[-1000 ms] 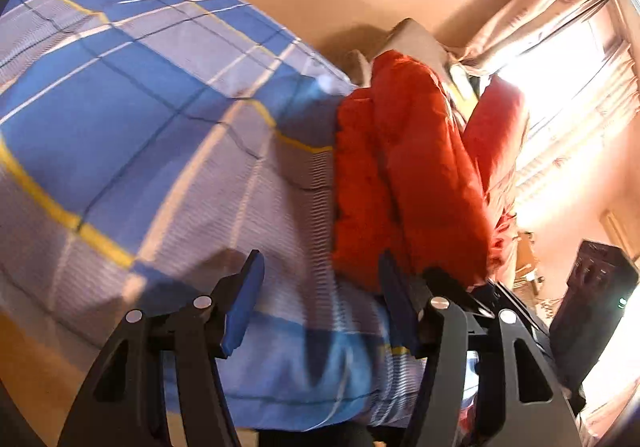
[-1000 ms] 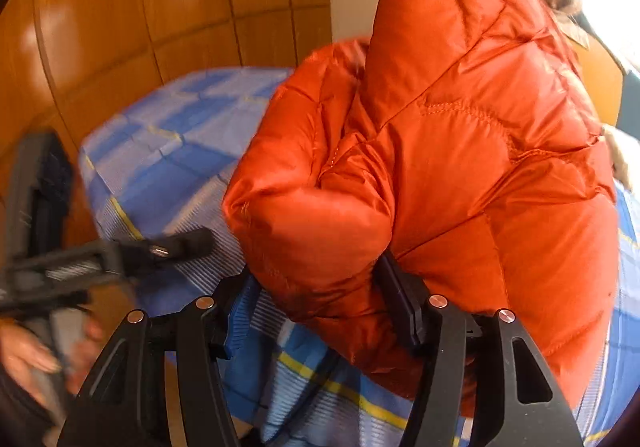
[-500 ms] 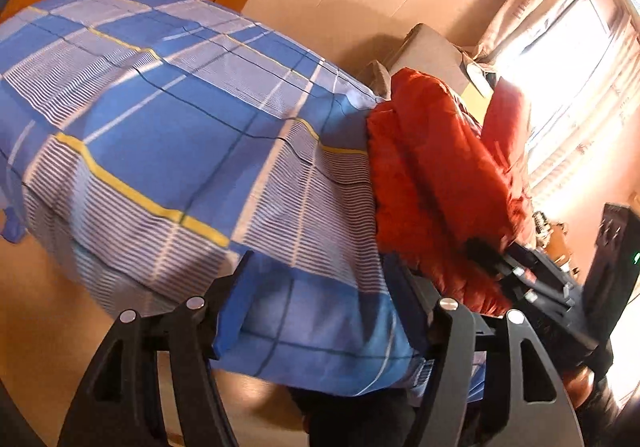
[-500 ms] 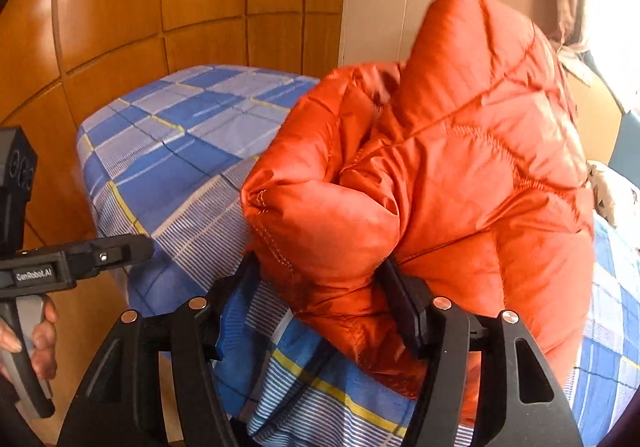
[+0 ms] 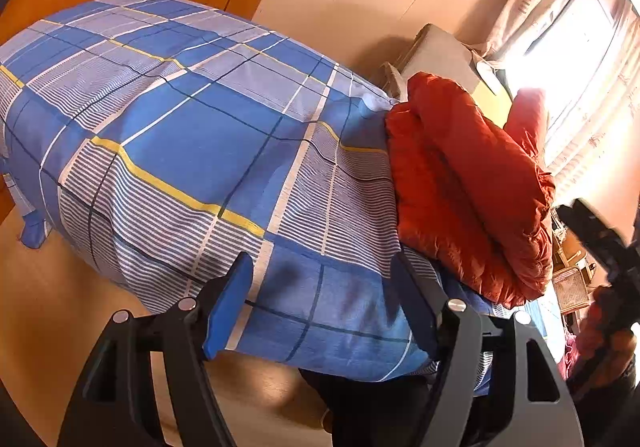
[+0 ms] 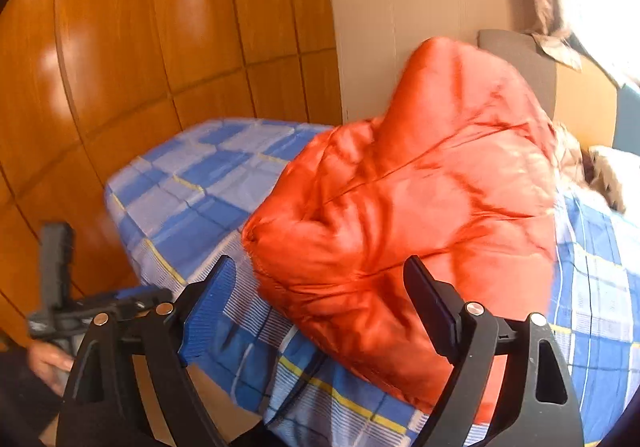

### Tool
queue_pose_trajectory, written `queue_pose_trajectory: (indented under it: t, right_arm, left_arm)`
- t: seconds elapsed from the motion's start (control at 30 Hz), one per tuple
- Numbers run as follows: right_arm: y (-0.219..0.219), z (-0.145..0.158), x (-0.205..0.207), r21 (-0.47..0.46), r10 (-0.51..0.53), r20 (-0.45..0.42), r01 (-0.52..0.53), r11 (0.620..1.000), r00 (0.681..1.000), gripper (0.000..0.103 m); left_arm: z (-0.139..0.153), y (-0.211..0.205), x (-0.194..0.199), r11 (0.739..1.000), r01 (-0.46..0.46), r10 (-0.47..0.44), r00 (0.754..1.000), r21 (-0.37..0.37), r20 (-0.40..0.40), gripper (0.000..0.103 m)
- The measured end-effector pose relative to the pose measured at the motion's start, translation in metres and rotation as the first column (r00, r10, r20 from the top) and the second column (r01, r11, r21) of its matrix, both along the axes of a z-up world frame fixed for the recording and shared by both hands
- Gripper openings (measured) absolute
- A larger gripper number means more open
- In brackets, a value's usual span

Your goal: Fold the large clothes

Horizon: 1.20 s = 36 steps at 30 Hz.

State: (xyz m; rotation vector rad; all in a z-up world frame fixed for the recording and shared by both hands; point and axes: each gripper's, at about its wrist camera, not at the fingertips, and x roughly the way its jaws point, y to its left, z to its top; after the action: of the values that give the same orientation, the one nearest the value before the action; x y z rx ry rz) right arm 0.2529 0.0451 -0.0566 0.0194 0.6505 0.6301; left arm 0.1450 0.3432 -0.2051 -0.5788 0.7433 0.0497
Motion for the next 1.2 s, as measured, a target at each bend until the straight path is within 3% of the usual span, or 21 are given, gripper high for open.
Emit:
queue_pose_trajectory:
  t: [0.1, 0.17, 0.27, 0.37, 0.57, 0.73, 0.9, 1.2]
  right_arm:
    - [-0.046, 0.019, 0.01, 0.083, -0.083, 0.018, 0.081, 0.993, 0.996, 0.09]
    - [-0.078, 0.028, 0.032, 0.085, -0.17, 0.057, 0.164, 0.983, 0.984, 0.09]
    - [-0.094, 0.025, 0.072, 0.009, -0.231, 0.083, 0.232, 0.973, 0.969, 0.07]
    - [-0.078, 0.019, 0.115, -0.073, -0.192, 0.079, 0.198, 0.977, 0.978, 0.066]
    - [-0.019, 0.014, 0.151, -0.261, -0.011, 0.08, 0.031, 0.965, 0.997, 0.066]
    - [0.022, 0.006, 0.163, -0.412, 0.151, 0.025, -0.127, 0.902, 0.988, 0.066]
    - [0.06, -0.024, 0.162, -0.555, 0.299, -0.063, -0.283, 0.782, 0.952, 0.064]
    - [0.113, -0.081, 0.173, -0.685, 0.381, -0.173, -0.389, 0.616, 0.908, 0.064]
  left_arm:
    - [-0.002, 0.001, -0.002, 1.0, -0.003, 0.003, 1.0, 0.003, -0.009, 0.071]
    - [-0.004, 0.002, -0.005, 1.0, -0.009, 0.009, 1.0, 0.01, -0.018, 0.071]
    - [-0.003, 0.004, -0.01, 1.0, -0.018, 0.018, 1.0, 0.014, -0.023, 0.071]
    - [0.0, 0.004, -0.016, 0.998, -0.022, 0.024, 0.999, 0.051, -0.03, 0.071]
    - [-0.005, 0.012, -0.031, 0.994, -0.053, 0.061, 0.996, 0.098, -0.073, 0.072]
    - [-0.017, 0.023, -0.042, 0.991, -0.089, 0.101, 0.987, 0.096, -0.123, 0.072]
    - [-0.026, 0.027, -0.05, 0.987, -0.124, 0.139, 0.978, 0.104, -0.154, 0.072]
    - [-0.027, 0.022, -0.05, 0.979, -0.142, 0.167, 0.97, 0.15, -0.175, 0.072]
